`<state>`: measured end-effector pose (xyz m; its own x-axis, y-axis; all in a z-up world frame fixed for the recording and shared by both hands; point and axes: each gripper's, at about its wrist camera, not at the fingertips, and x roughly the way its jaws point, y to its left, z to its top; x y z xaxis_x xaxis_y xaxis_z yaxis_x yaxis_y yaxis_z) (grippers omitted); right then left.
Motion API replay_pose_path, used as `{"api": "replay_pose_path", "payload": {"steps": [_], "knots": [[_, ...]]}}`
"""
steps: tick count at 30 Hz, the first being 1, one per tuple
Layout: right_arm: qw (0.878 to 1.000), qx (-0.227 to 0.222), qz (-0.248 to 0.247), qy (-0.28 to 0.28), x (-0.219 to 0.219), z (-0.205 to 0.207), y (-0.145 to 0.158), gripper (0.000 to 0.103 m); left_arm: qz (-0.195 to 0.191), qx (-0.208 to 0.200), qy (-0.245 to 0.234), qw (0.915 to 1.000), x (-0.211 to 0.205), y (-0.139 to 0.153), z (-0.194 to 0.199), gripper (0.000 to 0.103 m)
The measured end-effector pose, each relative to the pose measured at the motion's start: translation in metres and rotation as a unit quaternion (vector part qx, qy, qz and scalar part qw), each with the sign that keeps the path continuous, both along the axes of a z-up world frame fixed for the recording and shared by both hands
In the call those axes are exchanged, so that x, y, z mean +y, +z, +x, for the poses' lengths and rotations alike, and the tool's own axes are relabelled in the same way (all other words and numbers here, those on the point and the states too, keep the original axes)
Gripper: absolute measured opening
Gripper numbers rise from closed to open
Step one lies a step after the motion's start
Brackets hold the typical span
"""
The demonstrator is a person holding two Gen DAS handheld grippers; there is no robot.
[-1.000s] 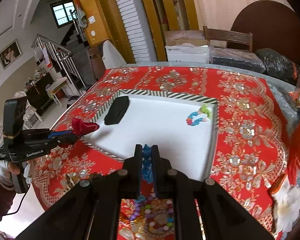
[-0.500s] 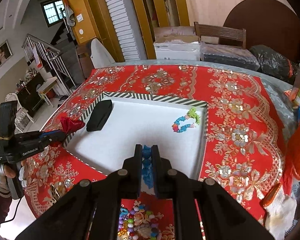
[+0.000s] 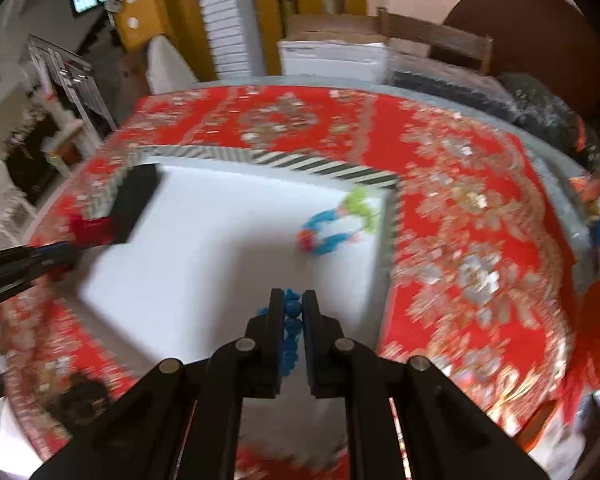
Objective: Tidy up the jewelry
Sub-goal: 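Lower the red bow into the tray with the left gripper while the right releases the blue bracelet there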
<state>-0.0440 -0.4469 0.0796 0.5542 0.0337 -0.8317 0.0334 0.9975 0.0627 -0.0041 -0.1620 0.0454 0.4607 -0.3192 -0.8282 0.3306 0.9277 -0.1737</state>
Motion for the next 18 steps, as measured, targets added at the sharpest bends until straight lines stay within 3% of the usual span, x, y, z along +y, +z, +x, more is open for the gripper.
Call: {"api": "replay_pose_path", "payload": {"steps": [5,10,12,16,18], "knots": [[0.998,0.016,-0.052,-0.022,-0.009,0.023,-0.018,0.009,0.011,0.008,0.008,0.9999,-0.003,-0.009,0.006,0.003],[0.998,0.018,-0.048,-0.033,-0.014,0.033,-0.03,0.009,0.012,0.004,0.007,0.9999,-0.006,-0.009,0.008,0.008],[0.999,0.016,-0.033,-0.036,-0.016,0.031,-0.029,0.016,0.008,0.004,0.009,0.9999,-0.006,-0.01,0.009,0.022],[0.999,-0.001,-0.012,-0.04,-0.012,0.017,-0.019,0.041,-0.008,0.003,0.003,1.0,-0.009,-0.011,0.009,0.026],[0.999,-0.009,0.0,-0.036,-0.009,0.006,-0.012,0.044,-0.007,-0.008,0.0,0.9999,-0.01,-0.007,0.004,0.026]]}}
